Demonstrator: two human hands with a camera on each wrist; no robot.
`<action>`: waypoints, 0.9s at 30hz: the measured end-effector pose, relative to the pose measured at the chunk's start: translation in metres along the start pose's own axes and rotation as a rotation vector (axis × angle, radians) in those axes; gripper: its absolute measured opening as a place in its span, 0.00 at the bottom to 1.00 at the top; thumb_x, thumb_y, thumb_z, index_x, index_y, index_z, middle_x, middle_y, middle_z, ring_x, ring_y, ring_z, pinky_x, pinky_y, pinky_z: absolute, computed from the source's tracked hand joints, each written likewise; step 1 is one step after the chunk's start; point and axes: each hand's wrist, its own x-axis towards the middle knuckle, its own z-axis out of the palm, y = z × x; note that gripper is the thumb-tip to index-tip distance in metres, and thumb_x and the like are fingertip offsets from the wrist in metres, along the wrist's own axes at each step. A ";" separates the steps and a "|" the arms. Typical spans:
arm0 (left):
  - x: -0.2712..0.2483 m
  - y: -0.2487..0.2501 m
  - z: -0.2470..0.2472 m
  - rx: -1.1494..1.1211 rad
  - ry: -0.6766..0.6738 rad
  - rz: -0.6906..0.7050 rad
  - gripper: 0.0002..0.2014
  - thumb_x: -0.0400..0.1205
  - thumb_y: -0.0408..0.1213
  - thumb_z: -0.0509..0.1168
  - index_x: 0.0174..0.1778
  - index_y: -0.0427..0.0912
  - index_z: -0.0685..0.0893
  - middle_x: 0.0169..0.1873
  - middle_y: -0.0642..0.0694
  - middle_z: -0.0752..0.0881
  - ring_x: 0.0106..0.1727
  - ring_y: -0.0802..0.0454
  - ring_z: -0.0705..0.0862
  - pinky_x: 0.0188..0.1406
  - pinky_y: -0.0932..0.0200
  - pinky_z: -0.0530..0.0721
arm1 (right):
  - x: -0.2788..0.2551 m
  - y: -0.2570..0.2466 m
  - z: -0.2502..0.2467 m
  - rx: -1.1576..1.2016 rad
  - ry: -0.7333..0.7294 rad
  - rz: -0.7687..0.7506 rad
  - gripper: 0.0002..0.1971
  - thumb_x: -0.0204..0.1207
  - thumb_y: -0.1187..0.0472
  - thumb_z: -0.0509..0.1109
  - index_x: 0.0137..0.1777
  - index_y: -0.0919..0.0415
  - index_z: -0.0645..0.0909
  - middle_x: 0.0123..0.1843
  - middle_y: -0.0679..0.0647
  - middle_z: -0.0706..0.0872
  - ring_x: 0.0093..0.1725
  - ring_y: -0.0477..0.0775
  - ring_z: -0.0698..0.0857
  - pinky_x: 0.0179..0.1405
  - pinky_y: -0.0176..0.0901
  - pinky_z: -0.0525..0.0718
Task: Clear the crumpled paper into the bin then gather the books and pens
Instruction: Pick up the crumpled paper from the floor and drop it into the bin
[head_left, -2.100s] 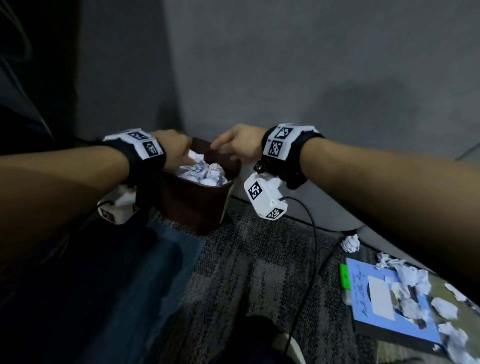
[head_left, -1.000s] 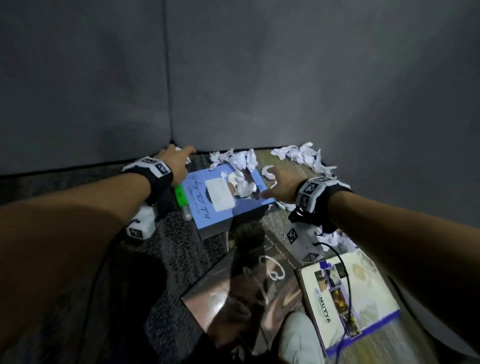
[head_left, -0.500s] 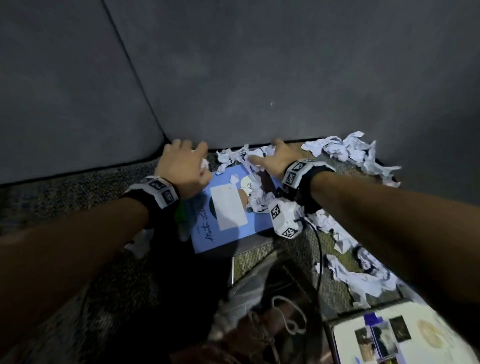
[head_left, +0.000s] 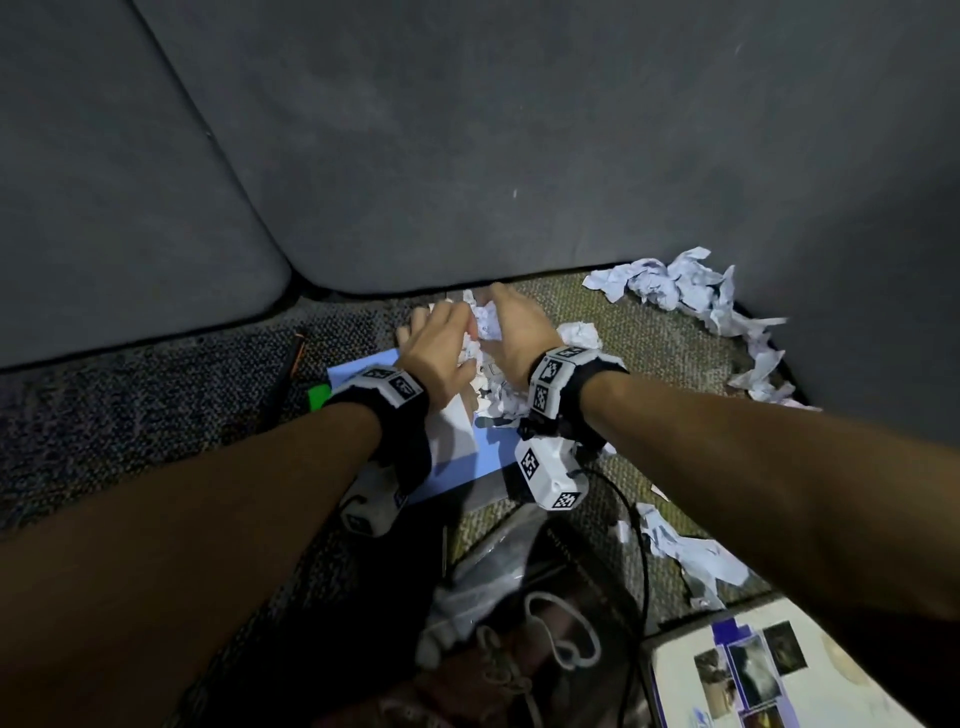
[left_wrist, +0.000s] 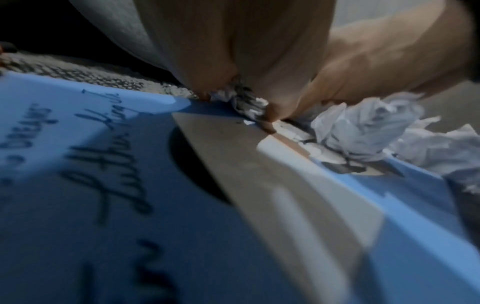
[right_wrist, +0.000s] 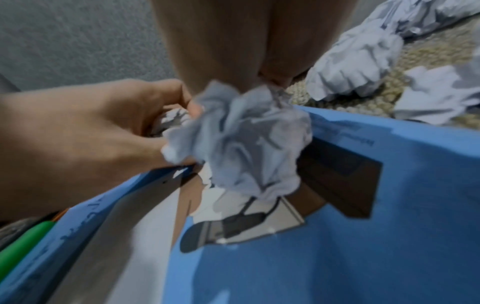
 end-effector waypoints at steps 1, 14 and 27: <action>-0.003 -0.002 0.000 -0.019 0.028 0.009 0.14 0.75 0.35 0.66 0.55 0.43 0.73 0.58 0.44 0.73 0.58 0.43 0.68 0.50 0.51 0.63 | -0.005 0.000 0.000 0.010 0.029 -0.031 0.20 0.73 0.70 0.69 0.65 0.61 0.73 0.66 0.58 0.79 0.66 0.61 0.76 0.66 0.47 0.73; -0.052 0.016 -0.006 -0.092 -0.145 0.003 0.17 0.73 0.48 0.66 0.48 0.51 0.64 0.38 0.44 0.80 0.44 0.37 0.80 0.42 0.49 0.80 | -0.067 0.009 -0.023 -0.013 -0.066 -0.018 0.14 0.67 0.56 0.68 0.54 0.48 0.81 0.40 0.54 0.87 0.40 0.60 0.85 0.40 0.47 0.84; -0.090 0.011 0.018 0.120 -0.116 0.157 0.22 0.75 0.48 0.67 0.65 0.50 0.72 0.61 0.44 0.67 0.57 0.42 0.71 0.55 0.48 0.77 | -0.121 0.013 0.001 -0.426 -0.247 -0.180 0.37 0.73 0.35 0.65 0.77 0.49 0.60 0.69 0.56 0.64 0.68 0.61 0.70 0.54 0.61 0.81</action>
